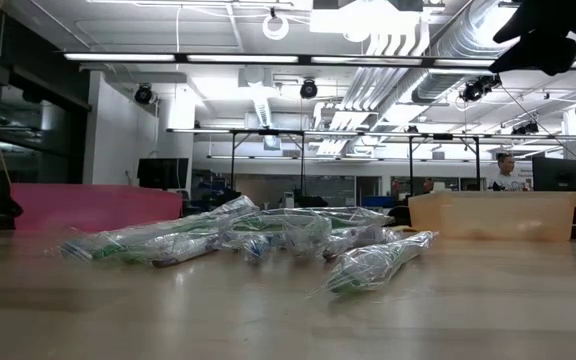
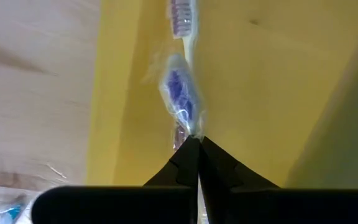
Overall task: Pick & Place Toothbrushes
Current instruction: Put the purple toothbrush into the yellow bin, then put the blue toothbrush into the red bin, then put the purple toothbrush into the yellow bin
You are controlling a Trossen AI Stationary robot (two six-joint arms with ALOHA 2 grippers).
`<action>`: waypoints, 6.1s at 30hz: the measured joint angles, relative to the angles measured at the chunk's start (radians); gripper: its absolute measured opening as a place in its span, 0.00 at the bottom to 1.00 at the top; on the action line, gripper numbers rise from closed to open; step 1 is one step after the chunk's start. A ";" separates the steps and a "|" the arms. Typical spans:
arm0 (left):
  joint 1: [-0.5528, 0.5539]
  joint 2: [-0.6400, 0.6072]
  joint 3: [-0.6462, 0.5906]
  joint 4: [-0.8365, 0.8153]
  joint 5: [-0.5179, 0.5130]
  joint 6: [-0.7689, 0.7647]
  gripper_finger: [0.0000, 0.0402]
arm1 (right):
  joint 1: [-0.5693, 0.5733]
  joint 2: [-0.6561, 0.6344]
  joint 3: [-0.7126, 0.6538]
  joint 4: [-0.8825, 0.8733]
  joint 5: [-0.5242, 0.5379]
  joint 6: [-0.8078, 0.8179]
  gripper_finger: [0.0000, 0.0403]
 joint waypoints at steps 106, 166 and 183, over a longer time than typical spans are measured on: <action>0.615 0.080 -0.154 0.284 -0.214 -1.659 0.04 | 0.000 0.000 0.001 -0.007 -0.006 -0.077 0.60; 1.552 -0.402 -0.348 0.090 -0.377 -0.815 0.45 | 0.000 0.000 0.000 -0.007 0.235 0.229 0.60; 1.358 -0.395 -0.348 0.513 -0.135 -0.694 0.43 | -0.001 0.028 0.000 -0.010 0.235 0.332 0.60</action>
